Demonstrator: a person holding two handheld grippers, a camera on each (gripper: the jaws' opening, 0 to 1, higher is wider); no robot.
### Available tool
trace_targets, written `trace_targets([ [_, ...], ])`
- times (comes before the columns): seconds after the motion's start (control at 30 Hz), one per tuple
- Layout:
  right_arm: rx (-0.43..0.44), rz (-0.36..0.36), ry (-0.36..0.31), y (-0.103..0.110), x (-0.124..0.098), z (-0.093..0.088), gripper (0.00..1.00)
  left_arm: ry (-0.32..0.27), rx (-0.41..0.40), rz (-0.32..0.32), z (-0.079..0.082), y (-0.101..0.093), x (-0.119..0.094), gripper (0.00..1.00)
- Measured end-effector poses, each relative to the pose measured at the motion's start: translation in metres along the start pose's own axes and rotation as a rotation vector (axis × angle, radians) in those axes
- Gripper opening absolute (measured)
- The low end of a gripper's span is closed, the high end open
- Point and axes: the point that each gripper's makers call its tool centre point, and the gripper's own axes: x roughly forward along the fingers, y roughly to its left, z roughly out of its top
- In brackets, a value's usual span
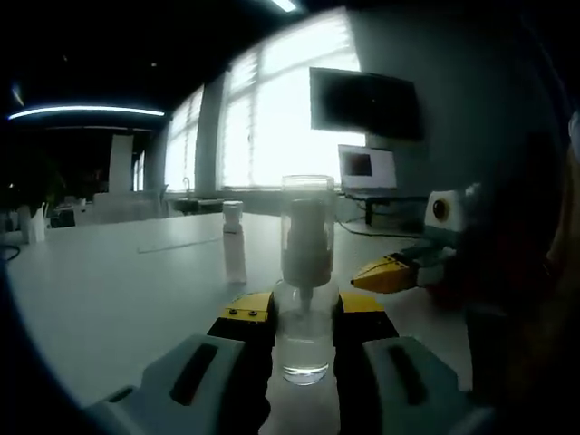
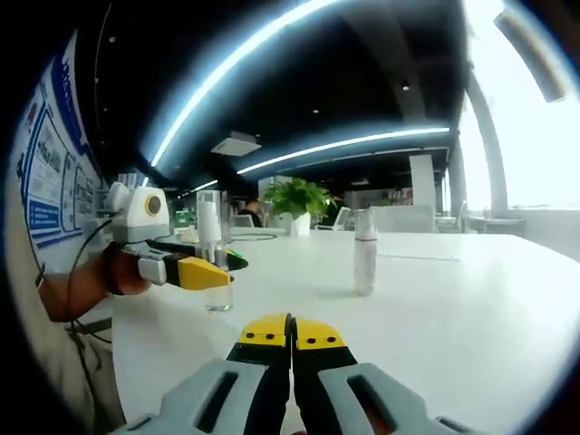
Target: Clamp pump bottle remove cover press pump head put on cover
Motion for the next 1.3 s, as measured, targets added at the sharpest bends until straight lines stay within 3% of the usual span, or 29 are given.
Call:
trace_targets([
  [0.77,-0.049,0.01,0.018,0.001,0.004,-0.003,0.0,0.003,0.013,0.084,0.013,0.046,0.026,0.16],
  [1.3,-0.048,0.017,0.019,0.002,0.004,-0.004,0.0,-0.019,0.0,0.166,0.016,0.092,0.048,0.16],
])
